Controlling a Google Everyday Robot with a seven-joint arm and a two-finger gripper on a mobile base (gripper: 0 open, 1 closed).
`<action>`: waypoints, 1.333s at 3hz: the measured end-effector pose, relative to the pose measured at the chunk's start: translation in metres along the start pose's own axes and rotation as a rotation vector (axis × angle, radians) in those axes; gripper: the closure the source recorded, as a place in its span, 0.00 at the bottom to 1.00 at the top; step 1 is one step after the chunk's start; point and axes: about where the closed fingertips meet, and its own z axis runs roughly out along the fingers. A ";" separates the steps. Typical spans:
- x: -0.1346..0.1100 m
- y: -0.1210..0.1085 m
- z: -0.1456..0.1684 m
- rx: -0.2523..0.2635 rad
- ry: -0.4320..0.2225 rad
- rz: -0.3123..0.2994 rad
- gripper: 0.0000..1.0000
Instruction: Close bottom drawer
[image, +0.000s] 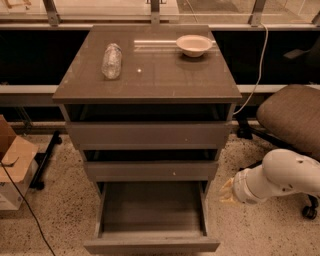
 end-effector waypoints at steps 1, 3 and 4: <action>0.008 0.006 0.025 -0.049 0.008 -0.010 1.00; 0.027 0.021 0.073 -0.147 0.018 0.014 1.00; 0.040 0.035 0.101 -0.200 0.027 0.041 1.00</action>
Offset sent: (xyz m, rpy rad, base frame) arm -0.0058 0.0056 -0.0837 0.0119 0.1488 0.0503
